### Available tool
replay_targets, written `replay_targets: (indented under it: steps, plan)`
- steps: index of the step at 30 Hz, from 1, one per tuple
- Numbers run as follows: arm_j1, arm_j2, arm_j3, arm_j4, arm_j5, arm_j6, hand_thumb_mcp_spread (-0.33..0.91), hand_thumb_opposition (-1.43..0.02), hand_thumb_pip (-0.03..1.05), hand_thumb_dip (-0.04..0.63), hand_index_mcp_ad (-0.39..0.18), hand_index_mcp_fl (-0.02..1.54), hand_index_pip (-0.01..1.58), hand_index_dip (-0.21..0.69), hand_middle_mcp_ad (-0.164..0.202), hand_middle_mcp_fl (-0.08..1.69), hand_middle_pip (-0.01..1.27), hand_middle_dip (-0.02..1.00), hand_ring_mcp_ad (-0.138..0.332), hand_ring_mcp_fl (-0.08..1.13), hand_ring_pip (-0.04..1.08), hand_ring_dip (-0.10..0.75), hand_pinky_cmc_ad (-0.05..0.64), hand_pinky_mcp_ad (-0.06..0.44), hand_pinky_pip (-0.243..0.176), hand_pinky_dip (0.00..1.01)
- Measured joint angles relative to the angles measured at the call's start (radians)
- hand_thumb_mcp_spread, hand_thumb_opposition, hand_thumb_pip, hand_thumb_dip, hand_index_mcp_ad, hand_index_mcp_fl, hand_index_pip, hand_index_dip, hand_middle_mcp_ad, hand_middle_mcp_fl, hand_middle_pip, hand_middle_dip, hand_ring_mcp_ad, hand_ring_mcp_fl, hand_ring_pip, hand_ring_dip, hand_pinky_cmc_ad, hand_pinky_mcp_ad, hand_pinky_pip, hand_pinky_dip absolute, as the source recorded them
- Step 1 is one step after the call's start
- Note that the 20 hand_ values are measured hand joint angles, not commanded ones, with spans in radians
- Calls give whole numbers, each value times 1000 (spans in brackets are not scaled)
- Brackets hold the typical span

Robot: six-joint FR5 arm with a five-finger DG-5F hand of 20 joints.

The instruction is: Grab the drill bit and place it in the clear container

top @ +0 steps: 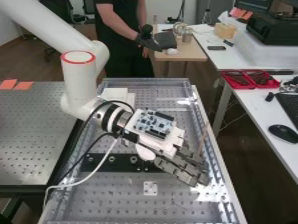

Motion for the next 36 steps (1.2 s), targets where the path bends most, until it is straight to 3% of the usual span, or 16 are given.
replay_targets:
  steps: [10,15,19,36]
  plan:
    - [0,-13,25,-44,-1,16,641,-998,501,333,-99,812,1012,269,-66,353,110,251,113,126,94,77,234,61,-35,138]
    - [-2,-16,34,-65,-6,14,545,-988,531,332,-103,822,911,269,-66,347,110,251,115,120,98,77,234,66,-37,138]
    - [-3,-16,33,-64,-6,15,531,-941,599,332,-103,670,831,264,-70,311,110,251,120,112,94,77,234,72,-37,138]
    - [-1,-10,28,-60,-2,22,499,-883,628,328,-98,653,815,239,-70,312,110,251,122,80,98,77,237,72,-37,138]
